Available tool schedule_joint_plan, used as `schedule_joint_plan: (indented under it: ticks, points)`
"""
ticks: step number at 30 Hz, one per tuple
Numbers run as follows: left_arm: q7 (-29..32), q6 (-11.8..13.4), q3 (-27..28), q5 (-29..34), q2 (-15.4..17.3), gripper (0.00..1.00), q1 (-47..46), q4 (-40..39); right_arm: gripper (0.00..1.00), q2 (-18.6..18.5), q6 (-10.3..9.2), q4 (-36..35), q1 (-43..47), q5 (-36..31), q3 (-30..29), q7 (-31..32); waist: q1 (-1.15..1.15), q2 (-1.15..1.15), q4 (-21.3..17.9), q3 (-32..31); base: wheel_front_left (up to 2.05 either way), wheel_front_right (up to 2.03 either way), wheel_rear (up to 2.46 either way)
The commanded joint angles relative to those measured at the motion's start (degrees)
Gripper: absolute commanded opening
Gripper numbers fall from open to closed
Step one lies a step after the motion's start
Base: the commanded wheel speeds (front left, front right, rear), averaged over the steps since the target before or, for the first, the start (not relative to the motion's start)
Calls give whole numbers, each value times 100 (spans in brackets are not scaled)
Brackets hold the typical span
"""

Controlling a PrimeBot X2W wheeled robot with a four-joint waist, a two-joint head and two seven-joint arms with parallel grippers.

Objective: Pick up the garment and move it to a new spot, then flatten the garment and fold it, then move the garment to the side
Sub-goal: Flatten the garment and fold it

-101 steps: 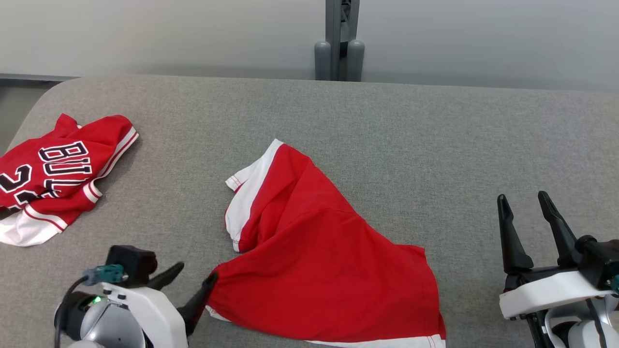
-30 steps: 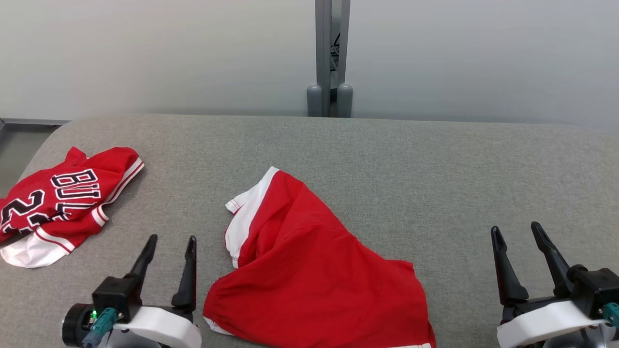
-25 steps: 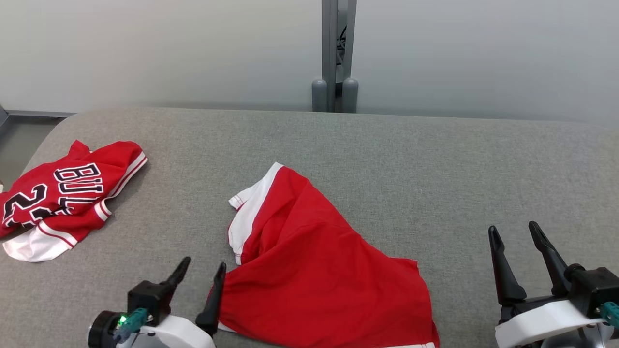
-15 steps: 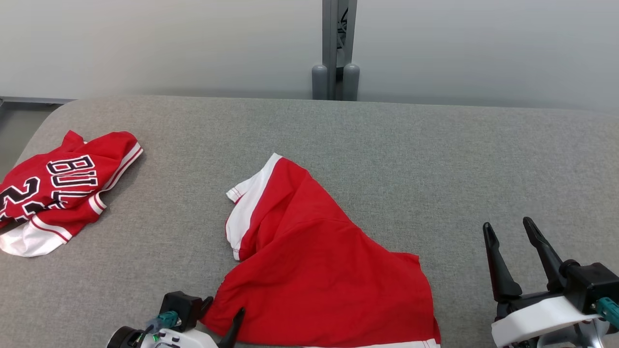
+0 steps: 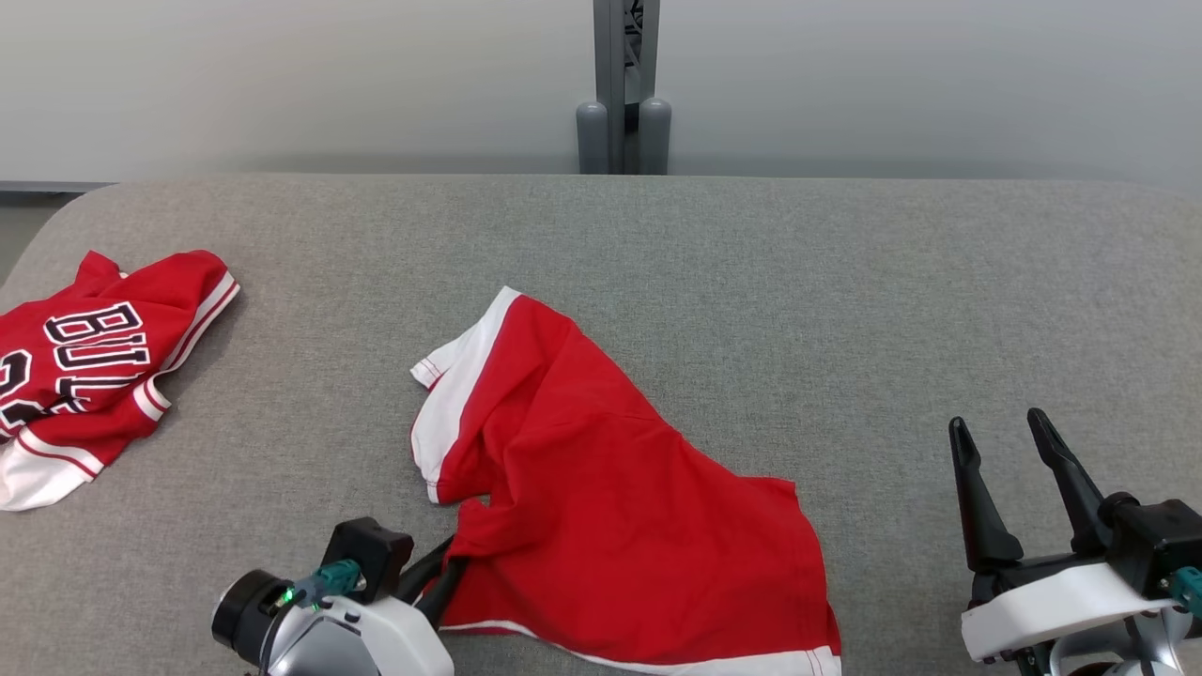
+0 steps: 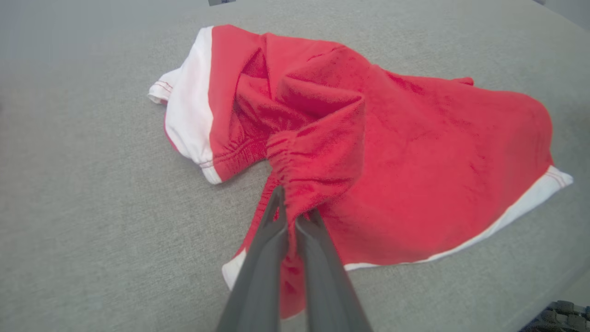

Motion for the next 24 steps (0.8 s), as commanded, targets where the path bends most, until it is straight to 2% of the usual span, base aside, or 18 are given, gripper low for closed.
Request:
schedule_joint_plan:
  ticks: [1,6,9,12,16,21,22,23,24]
  points:
    - [51,58,49,45,79,0,-117,-204,100,-29,9,7,-60,36,-35,-29,0,0,-22,21,0,0,0]
    - [316,147,161,44,201,0,-340,-858,100,-29,9,6,-101,51,-48,-34,0,0,-83,93,0,0,0]
    - [485,165,211,6,211,0,-572,-892,100,-30,9,12,-177,63,-20,-36,0,0,-161,153,0,0,0]
    - [557,177,267,-73,104,0,-861,-576,100,-31,9,42,-228,56,23,-35,0,0,-282,206,0,0,0]
    - [614,137,327,-242,-86,0,-1239,222,100,-29,9,82,-330,53,111,-40,0,0,-459,291,0,0,0]
    - [396,85,356,-369,-395,0,-1633,1124,100,-29,9,112,-386,66,113,-48,0,0,-583,400,0,0,0]
    - [387,91,337,-373,-445,15,-1682,1287,100,-28,9,118,-393,62,113,-52,0,0,-593,410,0,0,0]
    - [331,91,319,-352,-481,46,-1742,1414,100,-29,9,127,-394,58,114,-61,0,0,-601,417,0,0,0]
    - [265,97,316,-338,-517,99,-1808,1518,100,-29,9,134,-388,58,112,-67,0,0,-605,421,0,0,0]
